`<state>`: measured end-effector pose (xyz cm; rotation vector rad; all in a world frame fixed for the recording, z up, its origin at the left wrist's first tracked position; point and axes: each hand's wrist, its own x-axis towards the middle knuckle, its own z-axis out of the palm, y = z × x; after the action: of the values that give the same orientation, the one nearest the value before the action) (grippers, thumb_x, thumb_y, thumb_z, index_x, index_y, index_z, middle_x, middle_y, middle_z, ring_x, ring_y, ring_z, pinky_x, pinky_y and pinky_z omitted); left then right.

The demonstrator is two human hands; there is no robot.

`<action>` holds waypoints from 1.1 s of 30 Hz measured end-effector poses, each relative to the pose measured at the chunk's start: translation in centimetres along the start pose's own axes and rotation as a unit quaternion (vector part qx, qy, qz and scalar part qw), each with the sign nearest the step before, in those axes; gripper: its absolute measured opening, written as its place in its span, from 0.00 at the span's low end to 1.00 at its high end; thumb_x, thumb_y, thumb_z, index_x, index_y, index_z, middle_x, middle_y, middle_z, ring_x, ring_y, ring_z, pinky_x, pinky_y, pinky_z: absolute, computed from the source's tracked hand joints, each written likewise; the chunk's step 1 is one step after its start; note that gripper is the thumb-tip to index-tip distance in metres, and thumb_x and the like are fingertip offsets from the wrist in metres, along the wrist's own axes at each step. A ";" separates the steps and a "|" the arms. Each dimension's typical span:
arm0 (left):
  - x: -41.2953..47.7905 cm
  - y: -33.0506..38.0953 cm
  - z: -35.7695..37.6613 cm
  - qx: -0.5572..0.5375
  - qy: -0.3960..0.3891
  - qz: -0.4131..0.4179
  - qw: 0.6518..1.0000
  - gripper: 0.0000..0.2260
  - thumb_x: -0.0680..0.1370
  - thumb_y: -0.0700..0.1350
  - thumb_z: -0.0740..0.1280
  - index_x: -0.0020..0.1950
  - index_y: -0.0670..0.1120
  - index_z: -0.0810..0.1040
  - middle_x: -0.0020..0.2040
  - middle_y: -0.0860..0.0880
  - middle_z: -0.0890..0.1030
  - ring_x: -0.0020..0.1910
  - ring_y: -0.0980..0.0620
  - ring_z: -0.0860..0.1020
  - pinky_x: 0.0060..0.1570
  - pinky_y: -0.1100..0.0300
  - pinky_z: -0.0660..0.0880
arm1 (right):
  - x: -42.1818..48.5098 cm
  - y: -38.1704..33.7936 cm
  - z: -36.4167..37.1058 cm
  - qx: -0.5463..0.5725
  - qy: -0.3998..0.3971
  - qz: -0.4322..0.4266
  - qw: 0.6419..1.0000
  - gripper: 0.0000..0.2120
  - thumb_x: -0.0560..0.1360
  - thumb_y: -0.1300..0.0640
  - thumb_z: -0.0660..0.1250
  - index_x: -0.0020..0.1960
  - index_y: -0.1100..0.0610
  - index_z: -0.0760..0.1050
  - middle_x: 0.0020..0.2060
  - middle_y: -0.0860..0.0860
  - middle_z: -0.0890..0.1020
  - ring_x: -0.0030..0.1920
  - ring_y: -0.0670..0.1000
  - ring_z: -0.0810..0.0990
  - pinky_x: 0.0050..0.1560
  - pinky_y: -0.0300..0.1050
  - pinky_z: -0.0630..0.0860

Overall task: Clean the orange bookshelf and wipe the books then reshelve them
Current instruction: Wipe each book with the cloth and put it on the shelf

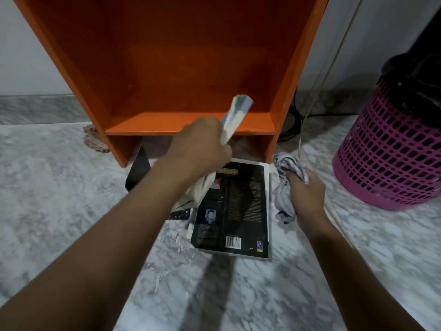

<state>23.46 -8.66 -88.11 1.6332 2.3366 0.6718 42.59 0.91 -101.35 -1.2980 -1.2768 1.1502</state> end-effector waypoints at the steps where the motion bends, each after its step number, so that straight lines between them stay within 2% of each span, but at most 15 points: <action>1: -0.4 0.8 0.8 0.037 -0.009 0.005 0.999 0.04 0.74 0.45 0.69 0.46 0.45 0.77 0.38 0.47 0.77 0.36 0.45 0.77 0.32 0.59 0.69 | 0.1 -0.2 -0.2 0.010 0.005 0.012 1.000 0.07 0.77 0.62 0.66 0.46 0.51 0.80 0.35 0.47 0.82 0.35 0.45 0.79 0.32 0.29 0.72; 3: -1.2 2.1 3.3 0.078 -0.038 0.012 0.996 0.10 0.74 0.44 0.69 0.54 0.45 0.78 0.47 0.45 0.80 0.46 0.43 0.80 0.42 0.58 0.75 | 0.3 -0.4 -0.8 0.022 0.010 0.026 0.999 0.08 0.77 0.62 0.66 0.46 0.50 0.80 0.36 0.47 0.83 0.36 0.45 0.80 0.34 0.30 0.74; 5: -2.3 3.1 6.6 0.103 -0.085 0.015 0.991 0.12 0.75 0.44 0.67 0.58 0.45 0.76 0.54 0.45 0.79 0.54 0.43 0.79 0.49 0.56 0.73 | 0.6 -0.3 -1.3 0.020 0.012 0.030 0.999 0.07 0.77 0.61 0.66 0.50 0.51 0.81 0.39 0.47 0.84 0.40 0.47 0.81 0.38 0.35 0.75; 8: -4.2 3.4 11.3 0.114 -0.166 0.031 0.979 0.11 0.78 0.43 0.63 0.59 0.45 0.74 0.58 0.43 0.78 0.57 0.40 0.78 0.53 0.53 0.73 | 0.9 0.0 -1.6 0.023 0.009 0.043 0.999 0.09 0.77 0.61 0.66 0.54 0.54 0.82 0.44 0.50 0.85 0.43 0.49 0.82 0.41 0.38 0.75; 11: -4.8 2.0 14.2 0.057 -0.204 0.020 0.977 0.03 0.76 0.44 0.64 0.48 0.47 0.75 0.49 0.44 0.78 0.52 0.40 0.78 0.47 0.55 0.72 | 0.8 0.3 -2.2 0.003 0.006 0.045 0.999 0.08 0.77 0.61 0.67 0.55 0.56 0.82 0.45 0.51 0.85 0.43 0.48 0.82 0.42 0.38 0.74; 13: -4.2 0.7 15.2 -0.061 -0.208 -0.024 0.976 0.10 0.75 0.48 0.66 0.35 0.46 0.72 0.37 0.48 0.76 0.43 0.43 0.79 0.40 0.57 0.73 | 0.9 0.4 -2.6 -0.015 0.008 0.041 0.999 0.09 0.77 0.60 0.67 0.56 0.57 0.81 0.45 0.51 0.85 0.43 0.49 0.82 0.43 0.39 0.73; 15: -3.3 -0.8 15.0 -0.166 -0.156 -0.066 0.971 0.14 0.75 0.51 0.67 0.34 0.45 0.73 0.31 0.50 0.77 0.36 0.48 0.78 0.40 0.55 0.76 | 0.7 0.0 -2.9 -0.016 0.010 0.028 0.999 0.09 0.77 0.60 0.67 0.56 0.56 0.81 0.45 0.49 0.85 0.43 0.46 0.82 0.42 0.36 0.74; 17: -2.3 -2.9 13.9 -0.194 -0.065 -0.078 0.976 0.12 0.77 0.52 0.66 0.37 0.46 0.75 0.30 0.51 0.77 0.32 0.50 0.76 0.38 0.55 0.76 | 0.2 -0.7 -2.7 -0.012 -0.001 -0.006 1.000 0.09 0.77 0.61 0.67 0.55 0.52 0.82 0.46 0.46 0.85 0.44 0.43 0.83 0.42 0.30 0.75; 20: -1.9 -7.1 12.1 -0.142 0.069 -0.124 0.980 0.07 0.78 0.50 0.65 0.42 0.49 0.76 0.40 0.48 0.78 0.38 0.47 0.77 0.41 0.53 0.74 | -1.0 -1.5 -1.5 -0.025 -0.042 -0.087 0.995 0.14 0.76 0.66 0.67 0.54 0.49 0.81 0.47 0.45 0.84 0.47 0.40 0.82 0.46 0.28 0.73; 21: -2.0 -8.5 11.6 -0.118 0.082 -0.157 0.977 0.06 0.78 0.49 0.65 0.45 0.48 0.77 0.42 0.48 0.77 0.42 0.47 0.76 0.43 0.54 0.74 | -1.5 -1.6 -0.9 -0.052 -0.058 -0.117 0.990 0.16 0.76 0.68 0.67 0.55 0.50 0.82 0.48 0.47 0.84 0.47 0.41 0.82 0.47 0.28 0.72; 24: -2.6 -11.6 10.3 -0.150 -0.034 -0.251 0.956 0.08 0.78 0.46 0.66 0.43 0.45 0.81 0.38 0.48 0.79 0.42 0.46 0.77 0.39 0.57 0.71 | -3.4 -1.6 1.5 -0.136 -0.118 -0.158 0.971 0.23 0.72 0.71 0.65 0.64 0.54 0.79 0.53 0.49 0.80 0.50 0.42 0.78 0.51 0.28 0.71; 26: -3.3 -12.7 9.7 -0.198 -0.112 -0.274 0.934 0.09 0.80 0.45 0.66 0.44 0.45 0.83 0.40 0.47 0.82 0.39 0.49 0.78 0.38 0.60 0.72 | -5.2 -1.6 3.2 -0.158 -0.172 -0.167 0.958 0.25 0.73 0.68 0.64 0.67 0.50 0.76 0.56 0.47 0.77 0.53 0.43 0.76 0.56 0.34 0.74; 28: -3.8 -13.6 9.3 -0.224 -0.132 -0.269 0.927 0.10 0.80 0.45 0.66 0.42 0.46 0.83 0.38 0.48 0.83 0.35 0.52 0.78 0.35 0.63 0.72 | -7.2 -1.0 5.1 -0.201 -0.230 -0.186 0.934 0.26 0.73 0.66 0.63 0.68 0.49 0.75 0.59 0.46 0.75 0.57 0.46 0.74 0.59 0.42 0.74; 31: -4.5 -14.5 9.0 -0.286 -0.173 -0.243 0.911 0.14 0.81 0.45 0.65 0.37 0.45 0.81 0.31 0.48 0.81 0.30 0.52 0.75 0.33 0.62 0.71 | -10.5 0.9 8.1 -0.333 -0.310 -0.245 0.856 0.31 0.69 0.66 0.66 0.70 0.46 0.72 0.63 0.48 0.73 0.61 0.52 0.70 0.58 0.50 0.75; 33: -5.0 -15.1 8.9 -0.324 -0.199 -0.231 0.896 0.12 0.80 0.48 0.65 0.42 0.43 0.82 0.36 0.45 0.84 0.35 0.48 0.79 0.39 0.56 0.74 | -12.0 2.5 9.3 -0.380 -0.322 -0.323 0.805 0.34 0.64 0.66 0.69 0.68 0.47 0.73 0.61 0.48 0.74 0.58 0.56 0.71 0.50 0.52 0.78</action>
<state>16.50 -15.36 -103.59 0.7893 1.8110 0.7942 33.42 -10.98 -104.84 -0.8178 -2.6310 0.5654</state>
